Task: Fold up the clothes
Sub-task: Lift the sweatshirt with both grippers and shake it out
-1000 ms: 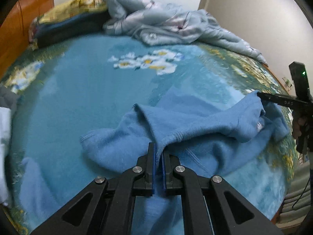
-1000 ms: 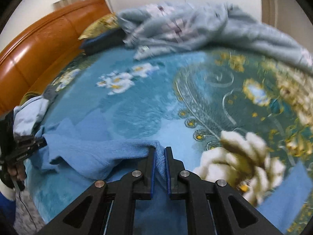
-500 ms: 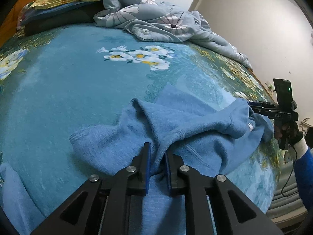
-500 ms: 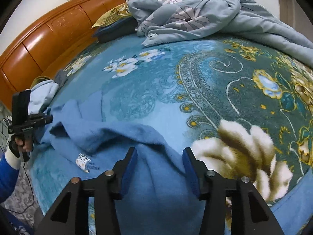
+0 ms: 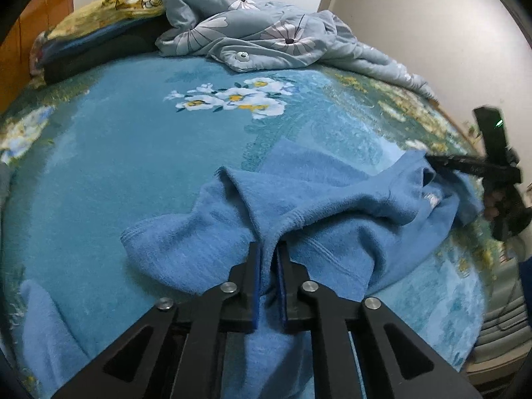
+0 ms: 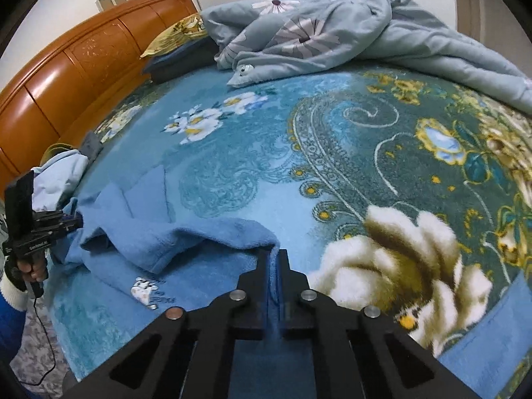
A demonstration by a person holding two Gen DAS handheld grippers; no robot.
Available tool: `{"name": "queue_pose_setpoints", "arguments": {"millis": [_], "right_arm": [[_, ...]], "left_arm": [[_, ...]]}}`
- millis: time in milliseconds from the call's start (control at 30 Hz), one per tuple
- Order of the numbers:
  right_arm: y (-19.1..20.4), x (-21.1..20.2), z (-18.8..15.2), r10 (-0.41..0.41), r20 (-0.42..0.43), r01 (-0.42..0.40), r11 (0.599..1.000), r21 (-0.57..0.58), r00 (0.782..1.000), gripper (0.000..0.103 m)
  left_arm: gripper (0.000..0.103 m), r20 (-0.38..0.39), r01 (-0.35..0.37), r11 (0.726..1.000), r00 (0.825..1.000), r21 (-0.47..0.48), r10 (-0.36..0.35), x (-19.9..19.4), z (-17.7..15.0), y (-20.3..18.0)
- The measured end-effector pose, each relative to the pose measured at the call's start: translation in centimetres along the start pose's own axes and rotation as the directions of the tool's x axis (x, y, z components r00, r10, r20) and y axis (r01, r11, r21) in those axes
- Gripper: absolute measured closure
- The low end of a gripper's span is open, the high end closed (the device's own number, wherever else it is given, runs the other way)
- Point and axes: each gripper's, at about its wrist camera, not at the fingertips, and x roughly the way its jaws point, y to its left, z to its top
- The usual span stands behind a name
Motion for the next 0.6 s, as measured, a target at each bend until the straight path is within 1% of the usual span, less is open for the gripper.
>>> {"name": "queue_pose_setpoints", "arguments": {"millis": [33, 67, 167, 233, 300, 367, 433, 500, 600], "right_arm": [[0.1, -0.7, 0.0, -0.008, 0.015, 0.008, 1.000, 0.004, 1.000, 0.100], [0.2, -1.9, 0.2, -0.015, 0.047, 0.015, 1.000, 0.011, 0.999, 0.100], [0.6, -6.0, 0.9, -0.032, 0.142, 0.030, 0.999, 0.022, 0.989, 0.100], [1.5, -9.6, 1.6, -0.054, 0.219, 0.053, 0.999, 0.010, 0.974, 0.100], [2.4, -13.1, 2.4, -0.067, 0.292, 0.068, 0.998, 0.006, 0.954, 0.100], [3.3, -16.5, 3.3, -0.076, 0.360, 0.079, 0.997, 0.006, 0.930, 0.100], [4.6, -19.5, 4.1, -0.085, 0.418, 0.095, 0.996, -0.001, 0.904, 0.100], [6.1, -23.0, 4.9, -0.101, 0.479, 0.125, 0.992, -0.017, 0.872, 0.100], [8.1, -28.1, 5.5, -0.113, 0.563, 0.156, 0.987, -0.029, 0.819, 0.100]], "left_arm": [[0.098, 0.015, -0.017, 1.000, 1.000, 0.006, 0.017, -0.6, 0.1, -0.3], [0.099, 0.033, -0.033, 0.999, 0.999, 0.011, 0.032, -1.2, 0.3, -0.6], [0.100, 0.105, -0.051, 0.999, 0.993, 0.012, 0.050, -4.1, 1.2, -1.3], [0.100, 0.165, -0.066, 0.998, 0.984, 0.022, 0.062, -6.7, 2.2, -2.0], [0.100, 0.226, -0.092, 0.995, 0.971, 0.044, 0.080, -9.6, 3.6, -3.1], [0.100, 0.287, -0.125, 0.990, 0.952, 0.061, 0.103, -12.5, 5.1, -4.3], [0.100, 0.348, -0.156, 0.985, 0.930, 0.074, 0.121, -15.3, 6.6, -5.4], [0.100, 0.416, -0.173, 0.982, 0.901, 0.081, 0.124, -18.6, 7.5, -6.6], [0.100, 0.513, -0.198, 0.976, 0.850, 0.092, 0.124, -23.4, 8.5, -8.3]]}}
